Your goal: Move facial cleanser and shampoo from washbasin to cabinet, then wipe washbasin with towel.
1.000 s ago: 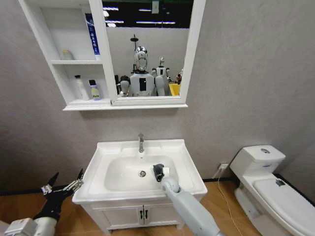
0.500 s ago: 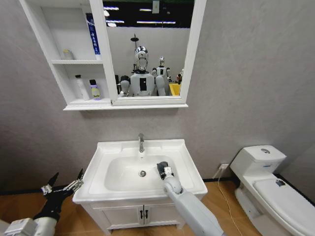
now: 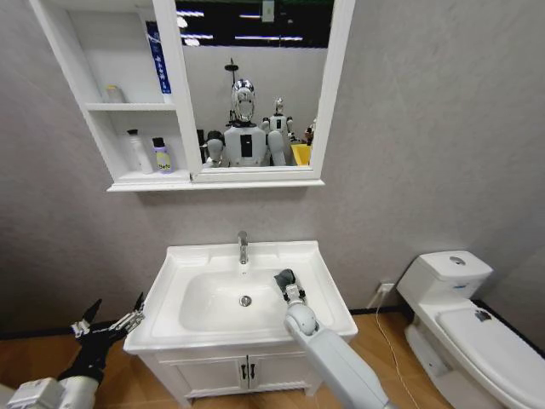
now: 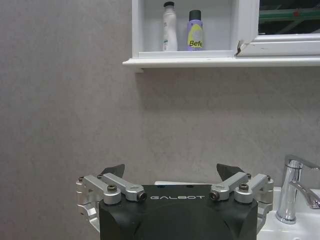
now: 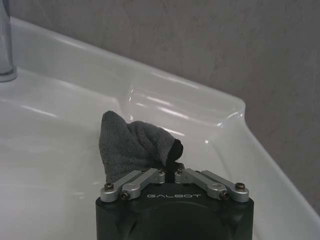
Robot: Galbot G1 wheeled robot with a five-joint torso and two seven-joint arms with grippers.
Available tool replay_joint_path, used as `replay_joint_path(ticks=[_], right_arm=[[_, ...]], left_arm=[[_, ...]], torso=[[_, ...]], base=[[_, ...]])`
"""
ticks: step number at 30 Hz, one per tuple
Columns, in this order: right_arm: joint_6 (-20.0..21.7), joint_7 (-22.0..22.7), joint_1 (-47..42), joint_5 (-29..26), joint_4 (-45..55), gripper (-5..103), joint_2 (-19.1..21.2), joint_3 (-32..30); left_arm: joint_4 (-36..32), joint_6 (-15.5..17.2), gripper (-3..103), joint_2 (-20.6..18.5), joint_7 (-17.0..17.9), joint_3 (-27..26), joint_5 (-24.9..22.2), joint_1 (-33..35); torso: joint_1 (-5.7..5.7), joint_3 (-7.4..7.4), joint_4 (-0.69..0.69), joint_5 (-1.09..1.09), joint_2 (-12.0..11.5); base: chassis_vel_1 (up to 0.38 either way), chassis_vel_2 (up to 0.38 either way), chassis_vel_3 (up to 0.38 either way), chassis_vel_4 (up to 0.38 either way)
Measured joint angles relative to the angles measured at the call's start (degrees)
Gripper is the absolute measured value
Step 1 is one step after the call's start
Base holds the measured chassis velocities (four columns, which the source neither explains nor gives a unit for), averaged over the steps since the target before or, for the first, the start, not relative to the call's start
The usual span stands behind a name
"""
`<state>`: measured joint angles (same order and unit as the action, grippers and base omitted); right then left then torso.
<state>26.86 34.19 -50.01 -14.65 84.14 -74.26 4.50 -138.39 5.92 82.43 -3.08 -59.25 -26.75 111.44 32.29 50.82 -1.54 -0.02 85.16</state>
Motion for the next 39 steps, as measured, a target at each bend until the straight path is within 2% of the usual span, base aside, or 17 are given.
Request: replay_joint_path(ticks=[3,8,16,19,22,24,28,30,31,33,34,37,38,39], right_arm=[[-1.6,-0.6,0.6,3.1,1.3,3,0.1,-0.8],[-2.1,-1.7,1.7,4.5,4.0,3,0.6,-3.4],[-4.0,-4.9,2.6,3.3,2.5,3,2.4,-8.1],[-6.5,-8.4,2.6,0.0,0.2,3,2.9,-10.1],[-7.7,-10.0,2.6,0.2,-1.0,3,2.9,-10.7],[-12.3,-13.6,3.0,2.6,-4.5,3,2.5,-11.8],[-12.3,-14.1,2.7,2.0,-5.0,0,2.4,-12.2],[-11.7,-14.1,2.3,1.0,-5.0,8,2.3,-12.3],[-11.7,-14.1,2.3,1.0,-5.0,8,2.3,-12.3],[-11.3,-13.9,2.0,0.9,-4.9,19,2.2,-12.3],[-11.3,-13.9,2.0,0.9,-4.9,19,2.2,-12.3],[-10.3,-12.8,2.0,0.8,-4.8,36,1.9,-12.3],[-10.3,-12.8,2.0,0.8,-4.8,36,1.9,-12.3],[-10.1,-12.6,2.0,0.8,-4.8,42,1.9,-12.3]], left_arm=[[0.0,0.0,100,0.0,0.0,0.0,0.0,0.0],[0.0,0.0,100,0.0,0.0,0.0,0.0,0.0],[0.0,0.0,100,0.0,0.0,0.0,0.0,0.0],[0.0,0.0,100,0.0,0.0,0.0,0.0,0.0],[0.0,0.0,100,0.0,0.0,0.0,0.0,0.0],[0.0,0.0,100,0.0,0.0,0.0,0.0,0.0],[0.0,0.0,100,0.0,0.0,0.0,0.0,0.0],[0.0,0.0,100,0.0,0.0,0.0,0.0,0.0],[0.0,0.0,100,0.0,0.0,0.0,0.0,0.0],[0.0,0.0,100,0.0,0.0,0.0,0.0,0.0],[0.0,0.0,100,0.0,0.0,0.0,0.0,0.0],[0.0,0.0,100,0.0,0.0,0.0,0.0,0.0],[0.0,0.0,100,0.0,0.0,0.0,0.0,0.0],[0.0,0.0,100,0.0,0.0,0.0,0.0,0.0]], torso=[[0.0,0.0,0.01,0.01,0.0],[0.0,-0.01,0.03,0.02,0.0],[0.0,-0.01,0.02,0.03,0.0],[0.0,-0.01,0.02,0.03,0.0],[0.0,-0.01,0.03,0.03,0.0],[0.0,-0.01,0.03,0.03,0.0],[0.0,-0.01,0.03,0.02,0.0],[0.0,-0.01,0.02,0.02,0.0],[0.0,-0.01,0.02,0.02,0.0],[0.0,-0.01,0.03,0.02,0.0],[0.0,-0.01,0.03,0.02,0.0],[0.0,-0.01,0.03,0.02,0.0],[0.0,-0.01,0.03,0.02,0.0],[0.0,-0.01,0.03,0.02,0.0]], base=[[0.0,0.0,0.0,0.0],[0.0,0.0,0.0,0.0],[0.0,0.0,0.0,0.0],[0.0,0.0,0.0,0.0],[0.0,0.0,0.0,0.0],[0.0,0.0,0.0,0.0],[0.0,0.0,0.0,0.0],[0.0,0.0,0.0,0.0],[0.0,0.0,0.0,0.0],[0.0,0.0,0.0,0.0],[0.0,0.0,0.0,0.0],[0.0,0.0,0.0,0.0],[0.0,0.0,0.0,0.0],[0.0,0.0,0.0,0.0]])
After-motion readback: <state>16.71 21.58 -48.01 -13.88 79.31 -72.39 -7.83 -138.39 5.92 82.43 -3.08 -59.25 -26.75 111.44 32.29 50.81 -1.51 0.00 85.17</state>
